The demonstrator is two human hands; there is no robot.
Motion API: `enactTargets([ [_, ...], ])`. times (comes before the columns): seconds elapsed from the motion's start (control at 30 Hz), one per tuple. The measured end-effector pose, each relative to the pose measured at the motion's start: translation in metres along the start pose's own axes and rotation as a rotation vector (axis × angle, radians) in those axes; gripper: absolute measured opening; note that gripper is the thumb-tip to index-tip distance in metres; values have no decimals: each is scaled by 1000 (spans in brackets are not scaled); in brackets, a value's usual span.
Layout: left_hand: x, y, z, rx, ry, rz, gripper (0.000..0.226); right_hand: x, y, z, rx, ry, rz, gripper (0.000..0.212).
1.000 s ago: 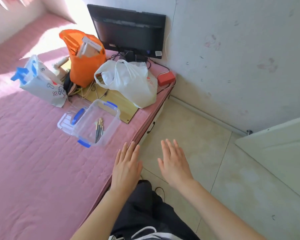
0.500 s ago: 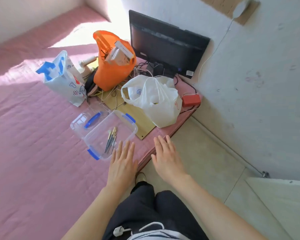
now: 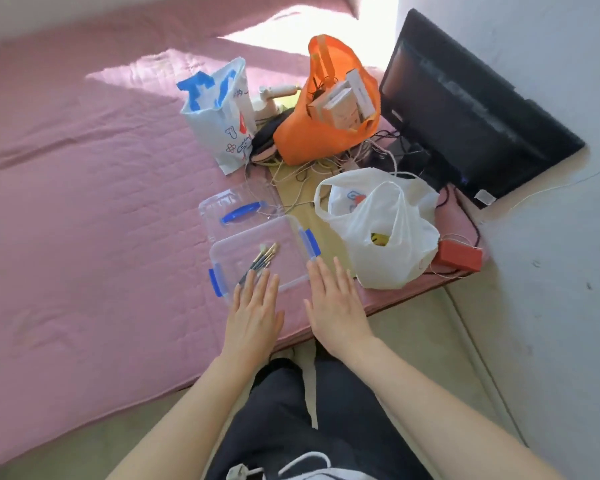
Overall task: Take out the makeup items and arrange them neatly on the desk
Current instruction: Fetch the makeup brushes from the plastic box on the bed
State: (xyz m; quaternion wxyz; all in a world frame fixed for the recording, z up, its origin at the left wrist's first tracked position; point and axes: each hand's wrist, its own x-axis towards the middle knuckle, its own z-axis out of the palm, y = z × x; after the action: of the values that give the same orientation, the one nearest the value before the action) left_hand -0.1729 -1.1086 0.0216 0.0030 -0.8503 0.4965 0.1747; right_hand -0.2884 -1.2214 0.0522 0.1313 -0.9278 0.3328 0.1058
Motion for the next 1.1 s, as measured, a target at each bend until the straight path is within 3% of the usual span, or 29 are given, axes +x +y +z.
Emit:
enactTargets([
  [0.23, 22, 20, 34, -56, -36, -161, 68, 51, 25, 23, -51, -112, -230, 69],
  [0.6, 71, -21, 125, -173, -33, -333, 65, 125, 29, 130, -58, -257, -349, 66],
  [1.1, 172, -102, 222, -289, -222, -477, 62, 222, 21, 239, 110, -489, -129, 63],
])
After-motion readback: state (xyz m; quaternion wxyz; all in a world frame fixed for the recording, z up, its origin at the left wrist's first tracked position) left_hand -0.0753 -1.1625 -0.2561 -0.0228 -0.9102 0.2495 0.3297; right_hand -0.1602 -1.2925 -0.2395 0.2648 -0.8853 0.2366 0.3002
